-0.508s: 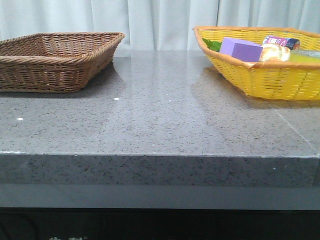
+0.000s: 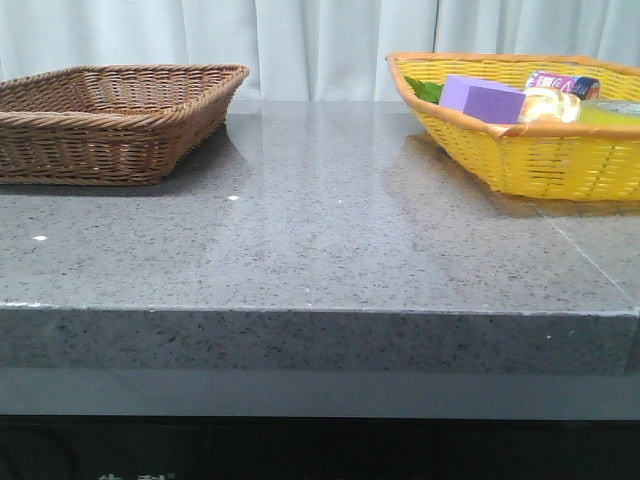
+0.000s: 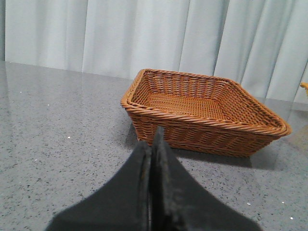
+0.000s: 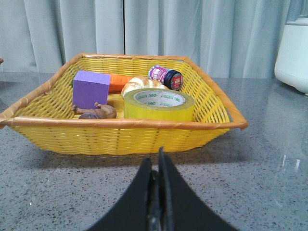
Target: Transfer tape with both arms
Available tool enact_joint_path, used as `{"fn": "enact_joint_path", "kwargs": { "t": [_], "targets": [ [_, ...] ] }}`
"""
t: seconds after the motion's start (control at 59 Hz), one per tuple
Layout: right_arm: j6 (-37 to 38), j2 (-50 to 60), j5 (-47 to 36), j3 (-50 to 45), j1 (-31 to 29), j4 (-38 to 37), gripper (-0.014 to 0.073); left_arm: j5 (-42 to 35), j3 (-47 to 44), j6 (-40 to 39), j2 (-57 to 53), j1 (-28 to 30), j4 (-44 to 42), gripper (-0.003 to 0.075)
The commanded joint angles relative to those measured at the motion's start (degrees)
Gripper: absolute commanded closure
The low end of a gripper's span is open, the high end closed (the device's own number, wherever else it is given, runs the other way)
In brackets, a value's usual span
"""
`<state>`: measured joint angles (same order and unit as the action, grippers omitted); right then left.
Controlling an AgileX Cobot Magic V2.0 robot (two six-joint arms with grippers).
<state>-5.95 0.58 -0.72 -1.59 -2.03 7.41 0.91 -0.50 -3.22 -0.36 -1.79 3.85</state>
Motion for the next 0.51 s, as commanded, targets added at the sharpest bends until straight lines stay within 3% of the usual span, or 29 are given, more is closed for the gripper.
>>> {"fn": "enact_joint_path", "kwargs": {
  "t": [0.0, 0.322, 0.491],
  "targets": [
    [-0.5, 1.5, -4.8, 1.5, -0.3, -0.3, 0.0662, -4.6, -2.3, -0.7, -1.0, -0.3, 0.2, 0.0740],
    [-0.5, 1.5, -6.2, 1.9, -0.3, 0.7, 0.0662, -6.7, -1.6, -0.7, -1.0, -0.3, 0.2, 0.0740],
    [-0.5, 1.5, -1.2, 7.7, -0.3, 3.5, 0.0662, -2.2, 5.7, -0.7, -0.7, -0.3, 0.2, 0.0740]
  ]
}}
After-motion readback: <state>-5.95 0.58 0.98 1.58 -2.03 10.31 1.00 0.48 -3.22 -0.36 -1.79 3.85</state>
